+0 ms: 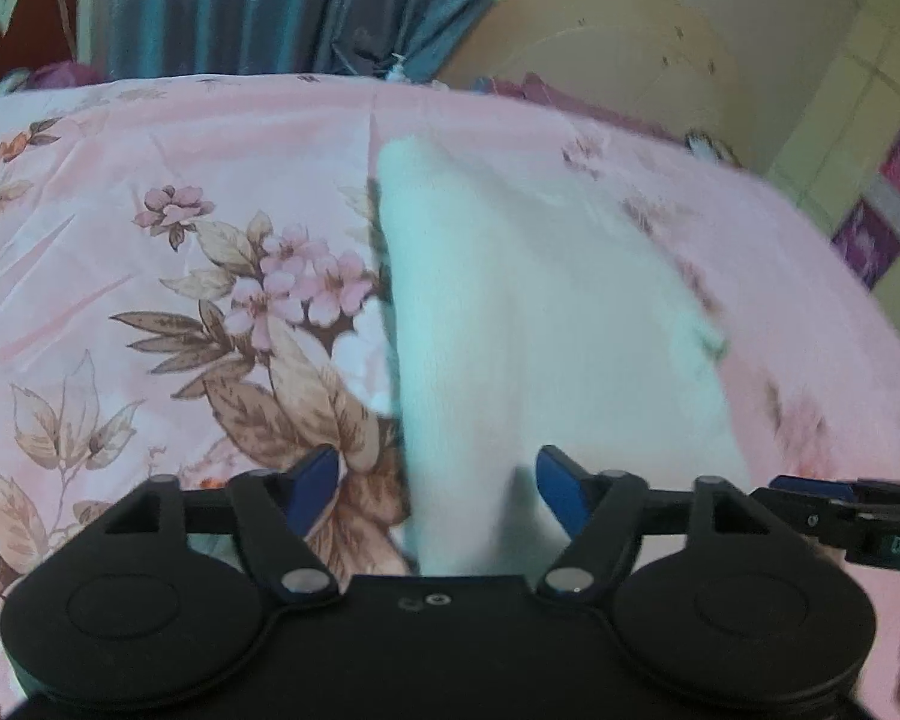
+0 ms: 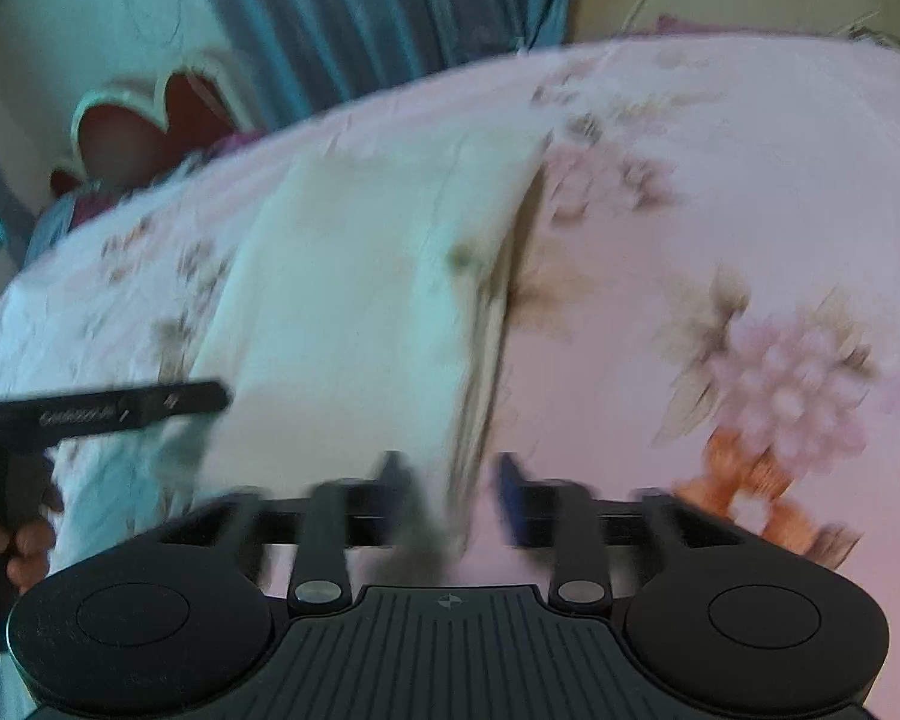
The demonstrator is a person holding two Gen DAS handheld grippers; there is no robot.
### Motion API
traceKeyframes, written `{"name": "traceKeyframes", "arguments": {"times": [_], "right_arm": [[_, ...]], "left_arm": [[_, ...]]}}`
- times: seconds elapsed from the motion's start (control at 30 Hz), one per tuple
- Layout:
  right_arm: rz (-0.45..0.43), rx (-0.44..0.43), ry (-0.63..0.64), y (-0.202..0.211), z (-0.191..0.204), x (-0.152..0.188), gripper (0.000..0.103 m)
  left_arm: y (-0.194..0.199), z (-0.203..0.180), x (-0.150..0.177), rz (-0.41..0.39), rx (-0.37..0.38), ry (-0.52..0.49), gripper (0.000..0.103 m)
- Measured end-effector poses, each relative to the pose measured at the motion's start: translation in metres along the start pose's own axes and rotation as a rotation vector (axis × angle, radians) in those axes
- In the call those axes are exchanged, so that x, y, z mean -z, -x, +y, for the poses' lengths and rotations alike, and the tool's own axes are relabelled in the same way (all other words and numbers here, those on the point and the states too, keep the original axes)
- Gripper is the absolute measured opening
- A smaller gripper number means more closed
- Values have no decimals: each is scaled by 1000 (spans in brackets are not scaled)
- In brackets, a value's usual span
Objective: Fold small clothes
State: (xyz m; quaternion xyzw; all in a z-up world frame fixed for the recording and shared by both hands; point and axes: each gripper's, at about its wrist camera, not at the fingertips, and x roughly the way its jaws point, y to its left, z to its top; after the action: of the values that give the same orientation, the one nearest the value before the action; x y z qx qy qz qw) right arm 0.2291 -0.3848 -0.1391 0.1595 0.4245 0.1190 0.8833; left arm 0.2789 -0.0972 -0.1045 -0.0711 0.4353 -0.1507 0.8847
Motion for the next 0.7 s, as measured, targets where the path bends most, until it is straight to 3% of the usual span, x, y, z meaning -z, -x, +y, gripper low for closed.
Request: {"name": "traceKeyframes", "arguments": {"times": [0.1, 0.33, 0.6, 0.7], "right_arm": [[-33, -12, -45, -3, -8, -15, 67], [-50, -77, -222, -37, -34, -52, 67], [-28, -81, -183, -78, -34, -73, 67], [-19, -122, -216, -93, -38, -74, 67]], "left_arm": [[-1, 1, -14, -17, 15, 40, 79], [-35, 3, -46, 0, 42, 115, 80], [-70, 2, -52, 31, 64, 109, 84], [-76, -1, -54, 30, 78, 102, 81]]}}
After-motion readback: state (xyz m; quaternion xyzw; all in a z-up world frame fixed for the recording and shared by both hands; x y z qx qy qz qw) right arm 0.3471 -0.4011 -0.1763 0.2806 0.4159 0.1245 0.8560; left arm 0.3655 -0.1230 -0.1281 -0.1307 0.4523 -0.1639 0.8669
